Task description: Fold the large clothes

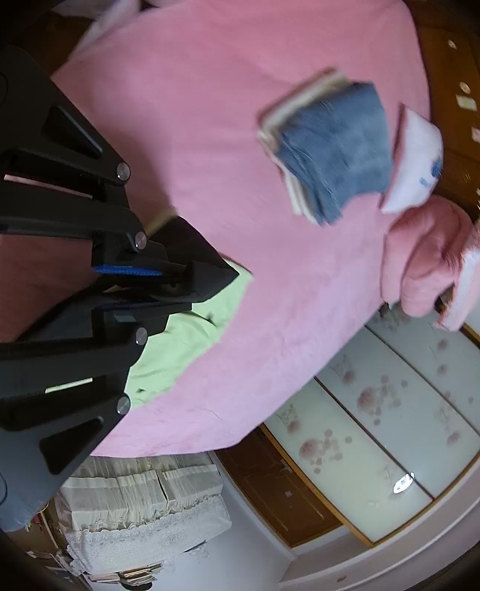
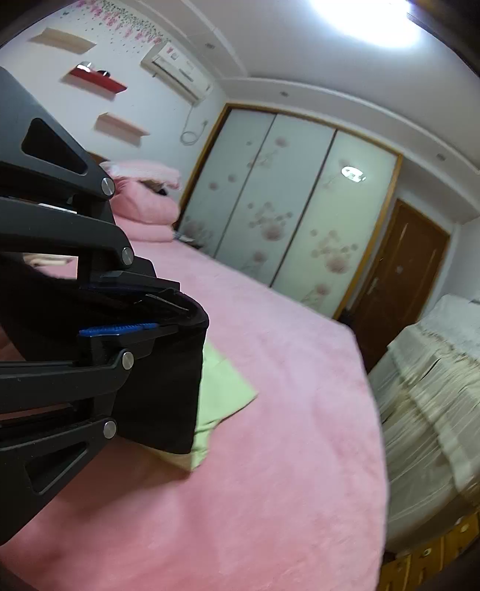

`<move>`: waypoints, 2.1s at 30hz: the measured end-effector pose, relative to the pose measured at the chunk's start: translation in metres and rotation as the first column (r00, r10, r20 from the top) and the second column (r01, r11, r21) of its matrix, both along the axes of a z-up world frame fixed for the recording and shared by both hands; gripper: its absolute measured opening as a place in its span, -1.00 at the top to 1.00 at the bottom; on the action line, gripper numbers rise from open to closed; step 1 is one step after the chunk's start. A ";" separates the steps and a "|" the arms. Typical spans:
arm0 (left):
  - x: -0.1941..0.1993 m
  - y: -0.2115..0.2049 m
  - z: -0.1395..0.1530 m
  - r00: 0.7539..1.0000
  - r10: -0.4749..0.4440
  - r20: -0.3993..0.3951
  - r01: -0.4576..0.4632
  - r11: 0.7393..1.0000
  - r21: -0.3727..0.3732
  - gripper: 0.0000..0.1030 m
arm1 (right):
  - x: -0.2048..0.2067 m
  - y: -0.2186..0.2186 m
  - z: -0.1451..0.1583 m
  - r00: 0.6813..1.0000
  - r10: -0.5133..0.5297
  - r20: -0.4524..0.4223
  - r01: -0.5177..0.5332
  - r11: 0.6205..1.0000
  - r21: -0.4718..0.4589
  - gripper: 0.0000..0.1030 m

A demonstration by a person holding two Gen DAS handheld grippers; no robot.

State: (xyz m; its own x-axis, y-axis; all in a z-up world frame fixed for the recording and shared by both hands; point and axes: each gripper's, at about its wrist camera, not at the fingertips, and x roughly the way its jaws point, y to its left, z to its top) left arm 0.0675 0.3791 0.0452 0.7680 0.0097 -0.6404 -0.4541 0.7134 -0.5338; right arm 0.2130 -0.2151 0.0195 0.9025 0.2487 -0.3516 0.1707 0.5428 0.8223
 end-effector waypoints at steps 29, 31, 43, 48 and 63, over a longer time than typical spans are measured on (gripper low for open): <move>0.323 -0.008 -0.130 0.975 -0.048 -0.216 0.073 0.991 0.111 0.87 | 0.365 0.016 -0.088 0.981 -0.085 -0.177 0.057 0.986 -0.156 0.74; 0.333 -0.008 -0.143 0.971 -0.044 -0.237 0.073 0.991 0.114 0.87 | 0.386 0.015 -0.109 0.976 -0.089 -0.197 0.059 0.986 -0.155 0.74; 0.359 -0.027 -0.150 0.944 -0.055 -0.325 0.134 0.965 0.226 -0.09 | 0.433 0.004 -0.158 0.952 -0.111 -0.284 0.044 0.972 -0.230 -0.17; 0.327 -0.063 -0.139 0.950 -0.157 -0.269 0.236 0.926 0.295 -0.12 | 0.426 0.032 -0.137 0.967 -0.064 -0.246 -0.043 0.913 -0.405 -0.41; 0.214 -0.176 -0.233 0.717 -0.405 -0.568 0.513 0.858 0.035 -0.12 | 0.353 0.188 -0.227 0.735 0.464 -0.495 -0.625 0.746 -0.230 0.38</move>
